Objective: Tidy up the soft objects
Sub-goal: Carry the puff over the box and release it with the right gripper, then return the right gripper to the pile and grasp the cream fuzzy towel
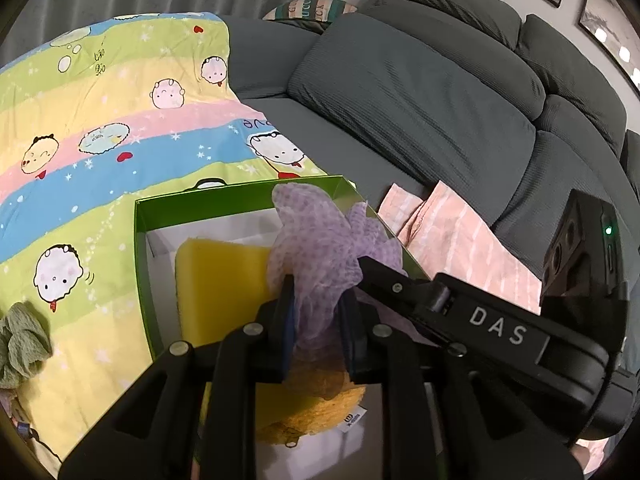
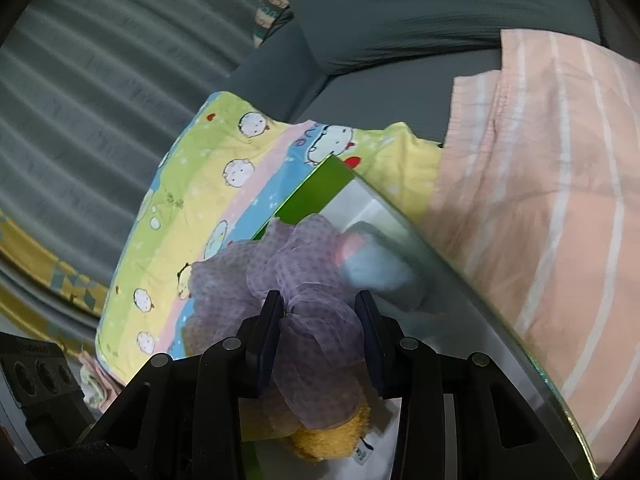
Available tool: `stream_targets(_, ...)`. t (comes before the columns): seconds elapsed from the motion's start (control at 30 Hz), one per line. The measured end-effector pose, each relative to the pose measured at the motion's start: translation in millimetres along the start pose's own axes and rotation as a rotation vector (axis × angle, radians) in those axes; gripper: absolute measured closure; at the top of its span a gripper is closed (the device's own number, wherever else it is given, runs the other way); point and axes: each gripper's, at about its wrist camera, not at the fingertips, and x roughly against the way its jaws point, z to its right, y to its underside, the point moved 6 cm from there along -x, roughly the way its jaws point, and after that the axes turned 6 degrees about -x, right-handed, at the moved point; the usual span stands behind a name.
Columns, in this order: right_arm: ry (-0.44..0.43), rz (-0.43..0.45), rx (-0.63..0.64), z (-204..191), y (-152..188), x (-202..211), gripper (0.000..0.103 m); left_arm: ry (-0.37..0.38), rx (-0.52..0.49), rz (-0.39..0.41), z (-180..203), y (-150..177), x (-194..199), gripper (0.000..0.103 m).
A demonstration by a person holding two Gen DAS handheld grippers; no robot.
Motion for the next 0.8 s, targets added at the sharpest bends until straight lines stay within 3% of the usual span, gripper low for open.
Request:
stream_targets(0.07,0.003,-0.001,-0.013,2,0,-1,0.063,0.004,0.002,-0.008,1,0,-1,0.068)
stream_targets(0.33,0.009,0.04,-0.039,5,-5,7,0.062,-0.016,0.02,-0.027,0,2,13,0.037)
stream_targets(0.37,0.012,0.045,-0.037,4,-5,7,0.058,-0.006,0.029,-0.012,-1,2,20,0.033)
stream_targets(0.47,-0.017,0.059,-0.042,-1,-3,13,0.033,-0.015,0.044,0.031,-6,4,41,0.032)
stream_targets(0.53,-0.043,0.082,-0.038,-6,-2,19,0.024,-0.028,0.06,0.046,-11,7,55,0.032)
stream_targets(0.6,-0.035,0.125,-0.015,-11,-1,27,0.02,-0.039,0.081,0.064,-18,11,72,0.029)
stream_targets(0.67,-0.013,0.159,0.008,-16,1,34,0.02,-0.06,0.098,0.094,-28,17,92,0.021)
stream_targets(0.8,-0.014,0.208,0.018,-23,6,49,0.019,-0.151,0.16,0.128,-59,39,131,0.021)
